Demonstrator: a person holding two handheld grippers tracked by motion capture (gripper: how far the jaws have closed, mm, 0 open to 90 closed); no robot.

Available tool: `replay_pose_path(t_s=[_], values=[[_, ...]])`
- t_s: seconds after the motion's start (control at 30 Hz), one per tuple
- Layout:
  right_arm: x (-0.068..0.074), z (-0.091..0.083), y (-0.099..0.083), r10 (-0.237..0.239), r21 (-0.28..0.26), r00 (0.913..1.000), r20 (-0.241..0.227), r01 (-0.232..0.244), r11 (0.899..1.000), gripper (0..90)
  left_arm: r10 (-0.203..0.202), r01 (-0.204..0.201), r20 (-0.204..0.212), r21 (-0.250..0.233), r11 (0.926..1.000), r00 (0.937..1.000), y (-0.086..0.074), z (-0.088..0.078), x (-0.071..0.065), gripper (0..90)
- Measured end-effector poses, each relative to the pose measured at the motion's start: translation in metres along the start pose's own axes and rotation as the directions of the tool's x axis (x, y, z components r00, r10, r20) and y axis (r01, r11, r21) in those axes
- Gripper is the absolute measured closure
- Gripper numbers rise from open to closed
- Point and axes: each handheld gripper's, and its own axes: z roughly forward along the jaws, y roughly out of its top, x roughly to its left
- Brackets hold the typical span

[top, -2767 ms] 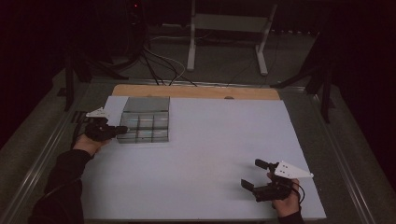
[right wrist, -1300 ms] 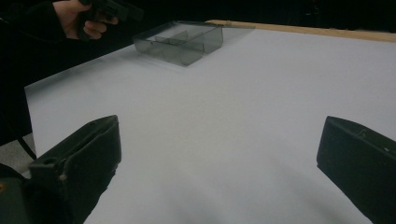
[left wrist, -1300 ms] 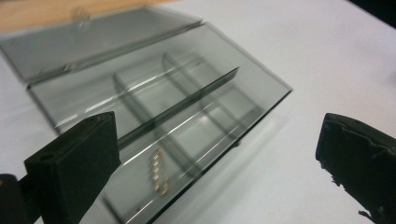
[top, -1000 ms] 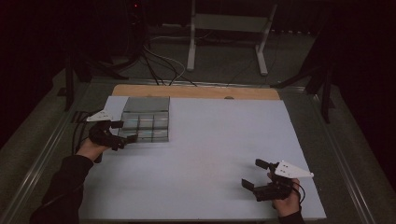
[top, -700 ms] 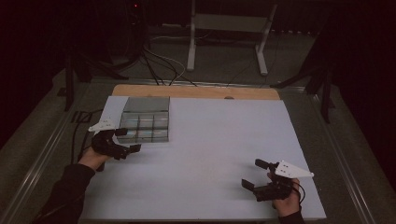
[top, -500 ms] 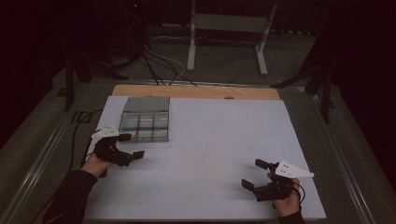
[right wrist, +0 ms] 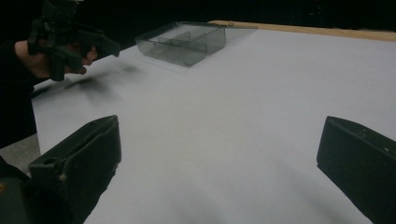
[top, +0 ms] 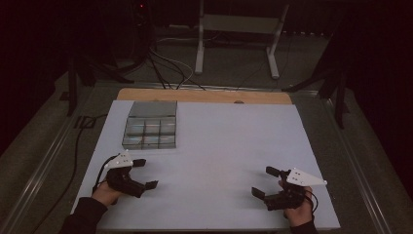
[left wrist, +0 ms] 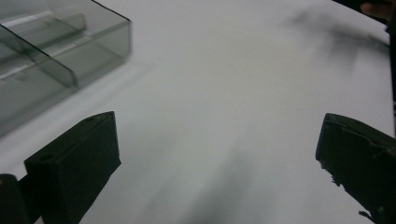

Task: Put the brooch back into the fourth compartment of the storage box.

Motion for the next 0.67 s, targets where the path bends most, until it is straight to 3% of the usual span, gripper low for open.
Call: replay_pose_path(t_s=[0.2, 0.3, 0.4, 0.67], values=[[0.0, 0.0, 0.0, 0.002, -0.002, 1.0, 0.001, -0.002, 1.0, 0.0, -0.017, 0.018, 0.028, -0.015, 0.9997, 0.9995, -0.012, -0.003, -0.008, 1.2], [0.0, 0.0, 0.0, 0.0, -0.001, 1.0, -0.002, 0.0, 1.0, 0.0, -0.001, 0.001, 0.017, -0.013, 0.9999, 0.9998, -0.016, -0.006, -0.014, 1.2], [0.0, 0.0, 0.0, -0.001, -0.003, 1.0, -0.005, 0.001, 1.0, 0.0, -0.016, 0.017, 0.019, -0.028, 0.9995, 0.9997, -0.019, -0.008, -0.015, 1.2], [-0.003, 0.0, 0.0, 0.008, -0.003, 0.9999, -0.007, -0.008, 1.0, 0.0, -0.003, 0.003, 0.029, -0.027, 0.9996, 0.9996, -0.019, -0.006, -0.016, 1.3]])
